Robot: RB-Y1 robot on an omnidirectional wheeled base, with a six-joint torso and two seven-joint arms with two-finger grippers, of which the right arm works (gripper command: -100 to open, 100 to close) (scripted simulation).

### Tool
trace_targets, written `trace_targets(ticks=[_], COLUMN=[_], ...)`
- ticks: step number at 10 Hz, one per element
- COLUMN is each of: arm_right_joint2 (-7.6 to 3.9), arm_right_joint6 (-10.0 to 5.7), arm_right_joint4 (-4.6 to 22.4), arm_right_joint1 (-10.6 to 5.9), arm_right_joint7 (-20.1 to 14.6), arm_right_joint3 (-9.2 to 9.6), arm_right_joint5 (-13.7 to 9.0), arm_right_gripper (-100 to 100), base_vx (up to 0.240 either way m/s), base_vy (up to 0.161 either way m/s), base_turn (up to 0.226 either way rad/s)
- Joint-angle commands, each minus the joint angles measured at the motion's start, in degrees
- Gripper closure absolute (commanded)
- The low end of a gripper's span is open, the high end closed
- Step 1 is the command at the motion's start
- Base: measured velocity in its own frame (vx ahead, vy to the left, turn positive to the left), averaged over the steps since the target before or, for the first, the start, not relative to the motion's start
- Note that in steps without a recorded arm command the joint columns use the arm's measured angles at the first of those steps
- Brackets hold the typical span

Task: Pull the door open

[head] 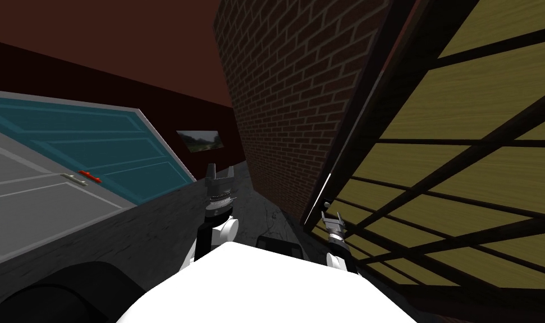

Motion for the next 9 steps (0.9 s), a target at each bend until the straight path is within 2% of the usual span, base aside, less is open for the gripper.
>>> trace_targets(ticks=[1, 2, 3, 4, 6, 7, 8, 9], arm_right_joint2=[0.28, 0.28, 0.47, 0.47, 0.85, 0.85, 1.03, 1.03], arm_right_joint6=[0.25, 0.25, 0.44, 0.44, 0.82, 0.82, 0.99, 0.99], arm_right_joint4=[-0.1, -0.1, -0.3, -0.3, -0.6, -0.6, -0.7, -0.7], arm_right_joint1=[-0.3, -0.3, -0.47, -0.47, -0.8, -0.8, -0.95, -0.95], arm_right_joint7=[-2.9, -3.9, -5.9, -6.3, -10.0, -11.0, -13.0, -13.4], arm_right_joint3=[0.71, 0.71, 1.19, 1.19, 2.1, 2.1, 2.53, 2.53], arm_right_joint5=[-1.8, -1.8, -3.0, -3.0, -5.3, -5.3, -6.4, -6.4], arm_right_gripper=[-100, -100, -100, -100, -100, -100, -100, -100], base_vx=[-0.073, -0.06, -0.055, -0.047, -0.069, -0.059, -0.055, -0.041], base_vy=[-0.016, -0.005, -0.008, -0.009, -0.008, -0.012, -0.005, -0.004], base_turn=[0.057, 0.018, 0.028, 0.023, 0.037, 0.021, 0.039, 0.017])
